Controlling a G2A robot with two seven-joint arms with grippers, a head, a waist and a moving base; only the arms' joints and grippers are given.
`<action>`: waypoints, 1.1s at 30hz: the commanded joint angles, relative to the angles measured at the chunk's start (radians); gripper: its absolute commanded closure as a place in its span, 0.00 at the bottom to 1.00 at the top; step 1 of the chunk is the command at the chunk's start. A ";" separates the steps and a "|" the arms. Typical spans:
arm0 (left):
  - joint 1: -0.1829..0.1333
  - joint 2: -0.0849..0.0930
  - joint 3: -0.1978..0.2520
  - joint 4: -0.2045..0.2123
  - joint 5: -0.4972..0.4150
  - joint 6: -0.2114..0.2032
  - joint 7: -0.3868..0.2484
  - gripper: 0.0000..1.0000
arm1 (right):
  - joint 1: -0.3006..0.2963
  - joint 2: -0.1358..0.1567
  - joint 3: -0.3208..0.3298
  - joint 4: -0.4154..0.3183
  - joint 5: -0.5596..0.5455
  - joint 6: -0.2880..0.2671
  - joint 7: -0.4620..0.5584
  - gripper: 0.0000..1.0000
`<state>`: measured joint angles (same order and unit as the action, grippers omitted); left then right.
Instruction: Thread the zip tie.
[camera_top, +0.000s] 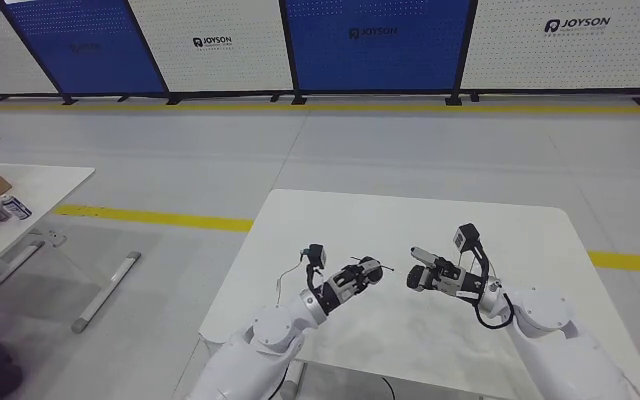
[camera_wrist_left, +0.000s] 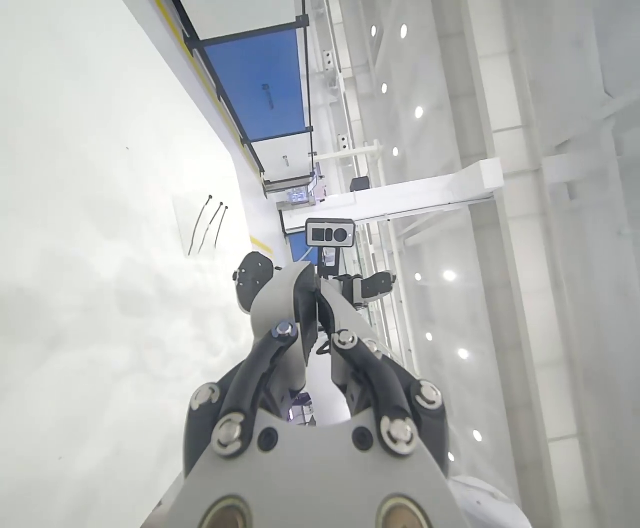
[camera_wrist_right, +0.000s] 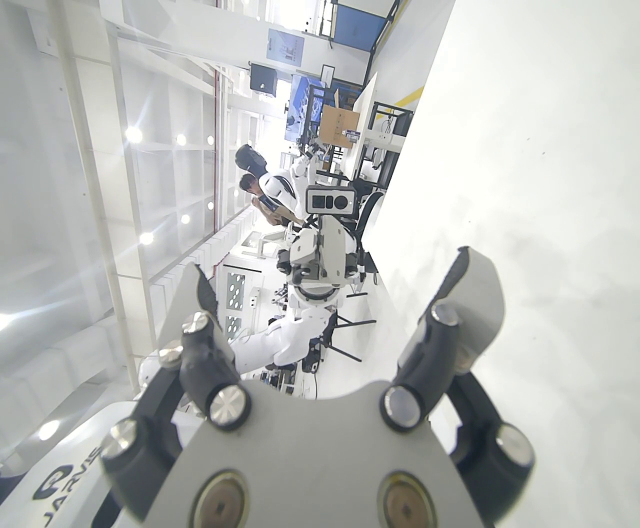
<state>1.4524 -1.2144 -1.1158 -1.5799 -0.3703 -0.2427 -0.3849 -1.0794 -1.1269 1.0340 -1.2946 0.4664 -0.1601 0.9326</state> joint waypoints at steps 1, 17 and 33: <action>-0.001 0.004 -0.006 0.011 0.008 -0.017 -0.034 1.00 | 0.000 0.000 0.000 0.000 0.000 0.000 0.000 0.00; -0.004 0.008 -0.014 0.022 0.010 -0.041 -0.083 1.00 | 0.007 0.005 -0.015 -0.065 -0.123 0.043 -0.001 0.00; -0.004 0.008 -0.014 0.022 0.010 -0.041 -0.083 1.00 | 0.001 0.110 0.217 -0.320 -0.532 0.423 0.304 0.00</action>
<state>1.4489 -1.2064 -1.1298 -1.5582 -0.3601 -0.2839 -0.4676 -1.0774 -1.0159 1.2505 -1.6153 -0.0684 0.2679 1.2874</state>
